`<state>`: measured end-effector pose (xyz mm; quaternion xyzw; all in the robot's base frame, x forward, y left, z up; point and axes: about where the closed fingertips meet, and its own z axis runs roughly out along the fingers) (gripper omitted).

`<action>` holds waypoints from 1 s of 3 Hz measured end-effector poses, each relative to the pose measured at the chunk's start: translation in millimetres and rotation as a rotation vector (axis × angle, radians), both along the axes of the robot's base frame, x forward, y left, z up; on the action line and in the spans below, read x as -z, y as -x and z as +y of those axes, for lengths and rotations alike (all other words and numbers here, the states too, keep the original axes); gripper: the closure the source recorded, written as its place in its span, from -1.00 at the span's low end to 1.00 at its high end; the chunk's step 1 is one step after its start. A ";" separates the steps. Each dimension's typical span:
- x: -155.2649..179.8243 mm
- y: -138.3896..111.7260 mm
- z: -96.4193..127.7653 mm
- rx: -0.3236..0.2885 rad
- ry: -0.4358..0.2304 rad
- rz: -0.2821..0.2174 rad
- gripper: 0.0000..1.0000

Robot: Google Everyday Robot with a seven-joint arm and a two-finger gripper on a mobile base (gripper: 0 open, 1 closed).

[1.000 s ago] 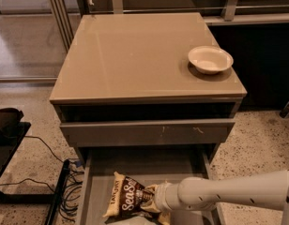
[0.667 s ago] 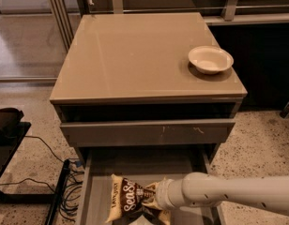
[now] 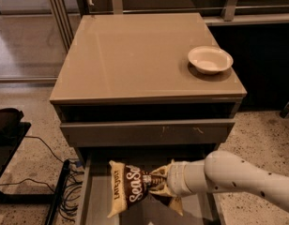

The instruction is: Pick brown chip bag from middle drawer and place on counter

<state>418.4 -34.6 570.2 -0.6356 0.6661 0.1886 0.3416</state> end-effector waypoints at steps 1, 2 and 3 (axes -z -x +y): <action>-72.9 -6.5 -16.6 0.007 0.029 -0.034 1.00; -171.4 -22.3 -32.3 0.041 0.085 -0.108 1.00; -171.4 -22.2 -32.3 0.041 0.085 -0.108 1.00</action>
Offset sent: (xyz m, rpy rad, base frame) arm 0.0401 -0.0572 0.2629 -0.1342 -0.1644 -0.1061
